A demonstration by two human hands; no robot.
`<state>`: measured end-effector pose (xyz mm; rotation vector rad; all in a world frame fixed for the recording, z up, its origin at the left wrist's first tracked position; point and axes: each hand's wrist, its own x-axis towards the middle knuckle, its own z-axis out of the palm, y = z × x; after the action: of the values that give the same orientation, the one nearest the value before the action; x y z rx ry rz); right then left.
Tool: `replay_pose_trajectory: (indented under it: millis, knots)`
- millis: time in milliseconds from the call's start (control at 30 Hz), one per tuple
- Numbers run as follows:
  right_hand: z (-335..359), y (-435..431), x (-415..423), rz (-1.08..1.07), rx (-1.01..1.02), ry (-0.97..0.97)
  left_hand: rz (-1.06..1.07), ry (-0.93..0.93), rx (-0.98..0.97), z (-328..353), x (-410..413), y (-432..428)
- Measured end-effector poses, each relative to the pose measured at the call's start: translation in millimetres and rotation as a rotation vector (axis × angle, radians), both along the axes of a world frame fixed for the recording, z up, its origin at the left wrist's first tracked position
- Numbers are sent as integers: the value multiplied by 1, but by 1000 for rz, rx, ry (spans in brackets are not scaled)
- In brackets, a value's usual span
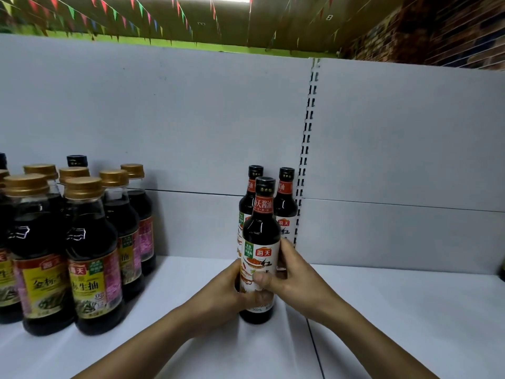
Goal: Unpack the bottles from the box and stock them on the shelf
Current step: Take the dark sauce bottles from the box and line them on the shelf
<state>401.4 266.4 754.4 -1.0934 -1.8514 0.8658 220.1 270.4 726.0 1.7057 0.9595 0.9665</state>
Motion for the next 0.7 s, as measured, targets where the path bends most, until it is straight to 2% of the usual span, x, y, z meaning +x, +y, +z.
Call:
replay_pose_trajectory:
  millis: [167,467,700]
  knots:
    - [2,7,-13,-88,21,-59,38,66,19,3,-3,15]
    - [-11,18,-23,-167,-16,8,176,55,-20,-15,-10,31]
    - [-30,25,-20,-215,-43,-11,257,146,98,-22,-9,29]
